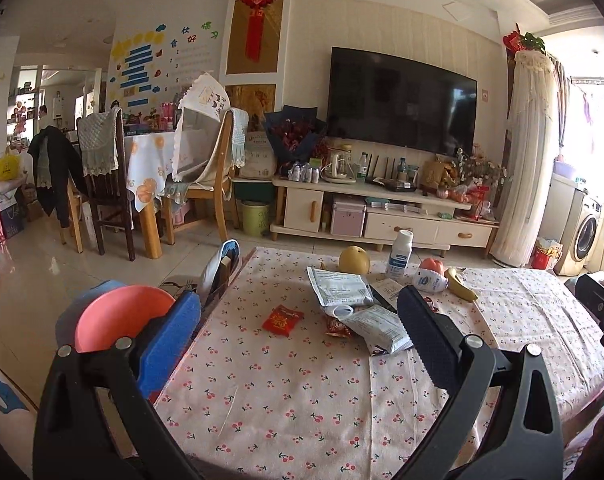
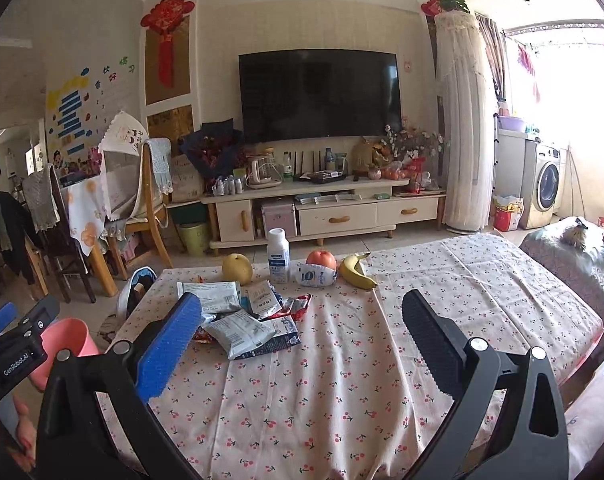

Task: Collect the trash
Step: 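Move the left tool over the table toward the red snack bag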

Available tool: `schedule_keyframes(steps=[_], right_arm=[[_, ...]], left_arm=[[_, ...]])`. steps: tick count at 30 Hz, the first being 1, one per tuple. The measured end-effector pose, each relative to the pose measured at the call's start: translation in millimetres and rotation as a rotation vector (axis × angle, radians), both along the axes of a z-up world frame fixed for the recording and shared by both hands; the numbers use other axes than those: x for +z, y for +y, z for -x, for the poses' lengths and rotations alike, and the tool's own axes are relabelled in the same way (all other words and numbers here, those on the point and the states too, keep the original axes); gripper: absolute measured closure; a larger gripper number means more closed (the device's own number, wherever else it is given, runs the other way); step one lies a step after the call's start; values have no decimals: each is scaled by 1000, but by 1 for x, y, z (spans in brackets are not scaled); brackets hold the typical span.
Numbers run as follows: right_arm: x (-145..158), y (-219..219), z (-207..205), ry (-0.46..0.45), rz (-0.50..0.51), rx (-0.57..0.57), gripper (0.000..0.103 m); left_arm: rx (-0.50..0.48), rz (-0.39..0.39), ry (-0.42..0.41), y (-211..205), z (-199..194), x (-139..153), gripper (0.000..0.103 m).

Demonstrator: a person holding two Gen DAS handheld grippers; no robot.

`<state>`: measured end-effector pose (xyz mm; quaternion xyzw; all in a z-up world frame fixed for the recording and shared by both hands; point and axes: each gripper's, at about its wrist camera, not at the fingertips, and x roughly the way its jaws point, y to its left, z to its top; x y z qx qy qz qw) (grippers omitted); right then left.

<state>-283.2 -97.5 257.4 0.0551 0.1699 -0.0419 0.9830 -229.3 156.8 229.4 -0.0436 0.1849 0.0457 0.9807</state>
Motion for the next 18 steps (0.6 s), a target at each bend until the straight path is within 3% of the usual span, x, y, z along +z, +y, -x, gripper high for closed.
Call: schedule_keyframes(steps=[18], right_arm=[[19,7,28,-81,22,33,4]], left_arm=[[24,-32,-13,-1,17,2,4]])
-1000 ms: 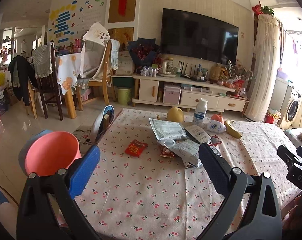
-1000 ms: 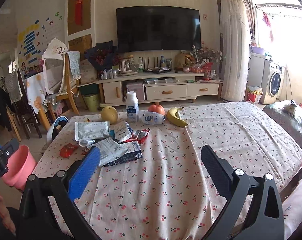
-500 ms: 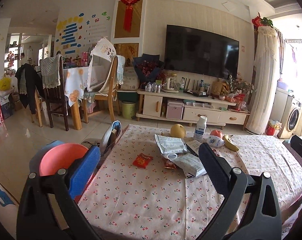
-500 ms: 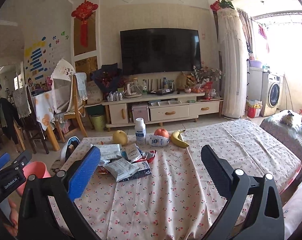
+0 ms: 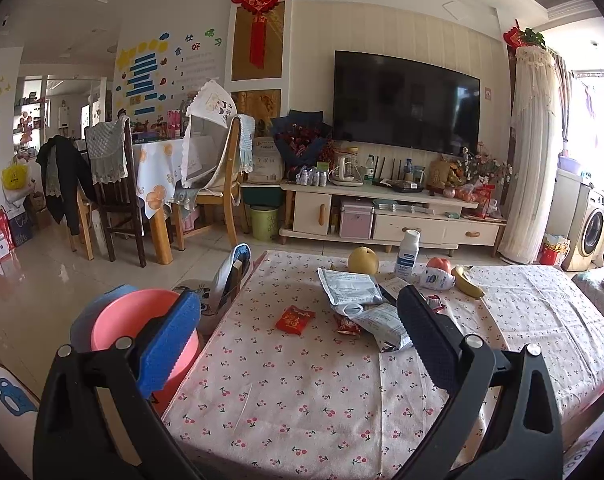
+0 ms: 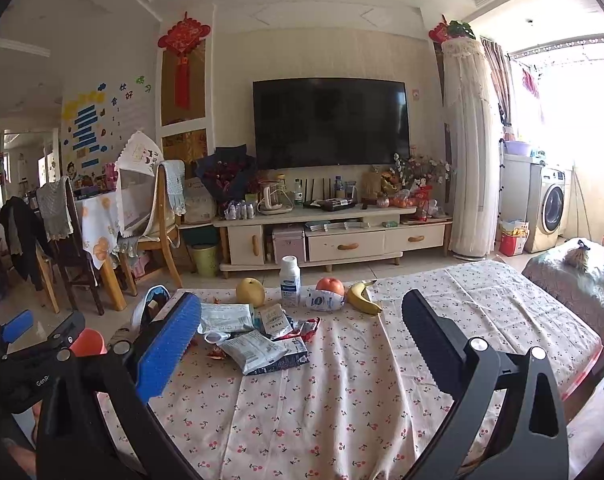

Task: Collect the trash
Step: 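Move the left tool over the table toward the red snack bag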

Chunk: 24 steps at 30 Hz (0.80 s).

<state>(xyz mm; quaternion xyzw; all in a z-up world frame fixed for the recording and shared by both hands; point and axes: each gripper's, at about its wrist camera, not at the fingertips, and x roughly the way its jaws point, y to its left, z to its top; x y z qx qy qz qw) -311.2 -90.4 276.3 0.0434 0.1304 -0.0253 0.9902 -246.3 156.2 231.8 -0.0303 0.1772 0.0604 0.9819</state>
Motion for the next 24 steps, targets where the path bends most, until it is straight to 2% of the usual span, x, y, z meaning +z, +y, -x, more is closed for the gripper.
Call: schedule_keyframes(steps=[10,24], right_arm=[[-12,1,-3,7,19,31,4],[-58,12,-33,77,40,98,4]], left_arm=[[4,-19,1,-2,3,-3,4],[20,-44,77,-6,-25,-31,4]])
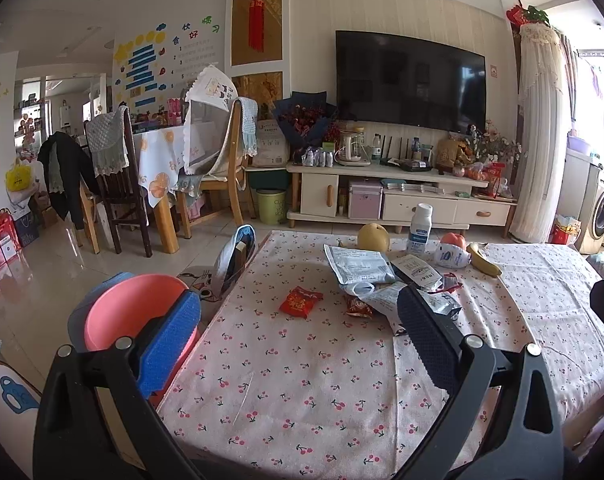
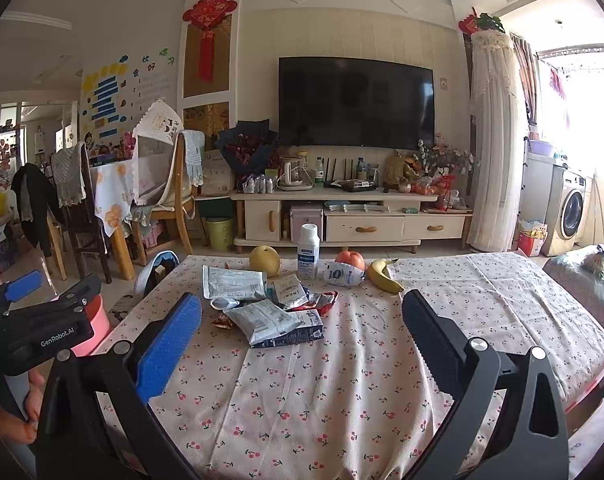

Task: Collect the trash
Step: 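Move the left tool over the table toward the red snack bag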

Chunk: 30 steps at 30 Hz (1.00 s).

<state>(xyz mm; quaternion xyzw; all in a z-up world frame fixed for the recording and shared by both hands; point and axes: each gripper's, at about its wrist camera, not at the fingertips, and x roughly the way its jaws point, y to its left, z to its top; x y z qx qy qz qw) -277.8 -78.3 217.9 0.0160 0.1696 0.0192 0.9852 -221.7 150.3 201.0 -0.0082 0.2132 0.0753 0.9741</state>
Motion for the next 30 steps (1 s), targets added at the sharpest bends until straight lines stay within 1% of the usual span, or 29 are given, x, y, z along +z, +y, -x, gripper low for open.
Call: schedule_keyframes(steps=[8,15,21,24,26,30], right_arm=[[-37,-3,-27,84,-18,24,4],[-64,-13,-47,163,-37,31,4],[-85,-24,-66,235,-75,35,4],[-95,-30,-76,272,-111,47,4],[-101,-33,-83,298,-124,52,4],[-114,-37,-98,343,-160,72,4]], left_arm=[[-8,-47,62,-11,-20,-23,4],[-12,-55,105,-12,-36,-42,4],[-52,-56,133,-8,-50,-57,4],[-87,-61,150,-2,-60,-64,4],[-102,-49,163,5,-69,-68,4],[-136,23,189,18,-86,-76,4]])
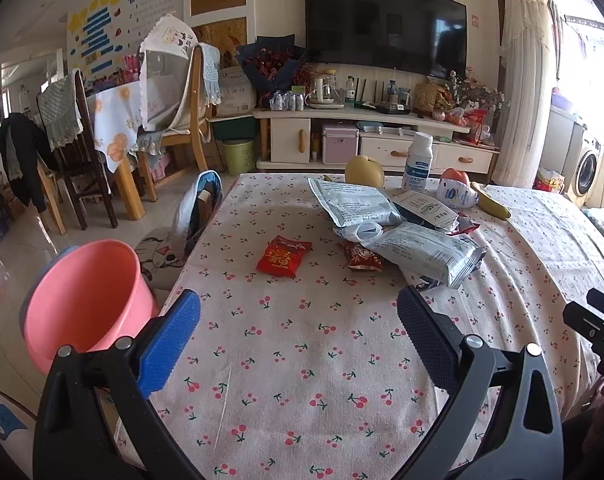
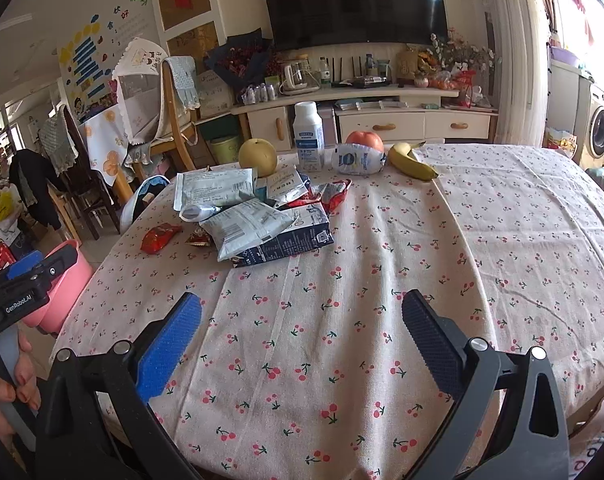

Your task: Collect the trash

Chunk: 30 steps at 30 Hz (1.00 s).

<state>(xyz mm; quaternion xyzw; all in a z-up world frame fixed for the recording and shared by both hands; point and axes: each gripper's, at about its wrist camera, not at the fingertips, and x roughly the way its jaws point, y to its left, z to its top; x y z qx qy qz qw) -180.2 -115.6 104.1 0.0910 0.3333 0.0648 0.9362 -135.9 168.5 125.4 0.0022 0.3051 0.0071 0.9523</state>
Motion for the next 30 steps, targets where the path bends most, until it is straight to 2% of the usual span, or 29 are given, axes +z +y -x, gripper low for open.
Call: schedule_keyframes(steps=[6,10,17,21,30], right_arm=[[-11,-2,-23,37,-41,34,4],[-17,0,-42,61,-85,74,4],[-24,12,-82,70,-95,123,4],[-28,22,-109,68,-101,152,4],[-32,47,-160,35,-43,230,4]], left_arm=[[-8,84,38,21,-31,-10,4],[-23,90,87,30,-60,-21,4],[-65,53,183,31,-115,-49,4],[-57,-6,230,28,-144,-68,4],[-45,-37,263,29,-167,-85,9]])
